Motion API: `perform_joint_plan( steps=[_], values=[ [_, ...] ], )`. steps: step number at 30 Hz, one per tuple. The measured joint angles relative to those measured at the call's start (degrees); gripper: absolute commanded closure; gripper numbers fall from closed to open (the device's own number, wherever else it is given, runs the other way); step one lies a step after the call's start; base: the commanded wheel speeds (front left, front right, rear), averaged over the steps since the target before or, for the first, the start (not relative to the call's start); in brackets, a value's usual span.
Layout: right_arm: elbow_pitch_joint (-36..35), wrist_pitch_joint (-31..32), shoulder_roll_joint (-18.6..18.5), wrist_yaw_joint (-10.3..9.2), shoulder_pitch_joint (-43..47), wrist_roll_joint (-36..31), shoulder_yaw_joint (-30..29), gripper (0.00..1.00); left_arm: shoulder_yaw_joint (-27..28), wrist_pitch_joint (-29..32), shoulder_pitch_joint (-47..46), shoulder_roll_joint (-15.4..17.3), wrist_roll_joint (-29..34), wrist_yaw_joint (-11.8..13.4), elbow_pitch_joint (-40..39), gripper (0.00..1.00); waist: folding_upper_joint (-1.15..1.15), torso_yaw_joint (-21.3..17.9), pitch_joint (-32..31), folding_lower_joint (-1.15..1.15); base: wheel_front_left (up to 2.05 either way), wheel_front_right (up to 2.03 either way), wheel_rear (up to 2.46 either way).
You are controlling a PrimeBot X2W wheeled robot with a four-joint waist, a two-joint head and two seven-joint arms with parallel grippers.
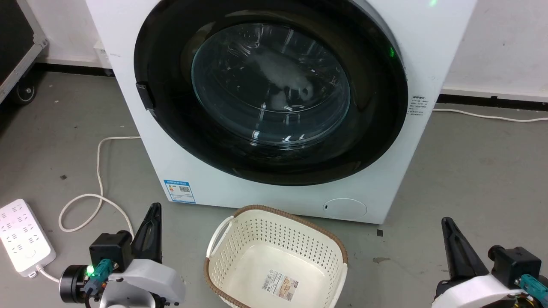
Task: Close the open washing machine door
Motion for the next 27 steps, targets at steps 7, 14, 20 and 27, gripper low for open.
perform_joint_plan(
  steps=[7,14,20,27],
  values=[
    [-0.2,0.5,0.0,0.0,0.0,-0.5,0.2,1.0,1.0,0.5,0.4,-0.8,1.5,-0.5,-0.3,1.0,0.0,0.2,0.1,0.0,0.0,0.0,0.0],
    [-0.3,1.0,0.0,0.0,0.0,-1.1,0.5,1.0,1.7,1.0,0.7,-2.0,3.0,-1.2,-0.7,1.0,0.0,0.5,0.1,0.0,0.0,0.0,0.0],
    [-0.5,1.5,0.0,0.0,0.0,-1.7,0.7,1.0,2.5,1.5,0.8,-2.7,4.2,-1.6,-1.0,1.0,0.0,0.7,0.1,0.0,0.0,0.0,0.0],
    [-0.8,1.9,0.0,0.0,-0.1,-1.9,0.9,1.0,3.4,2.0,1.0,-3.8,5.7,-2.3,-1.4,1.0,0.0,0.9,0.2,0.0,0.0,0.0,0.0]
  ],
)
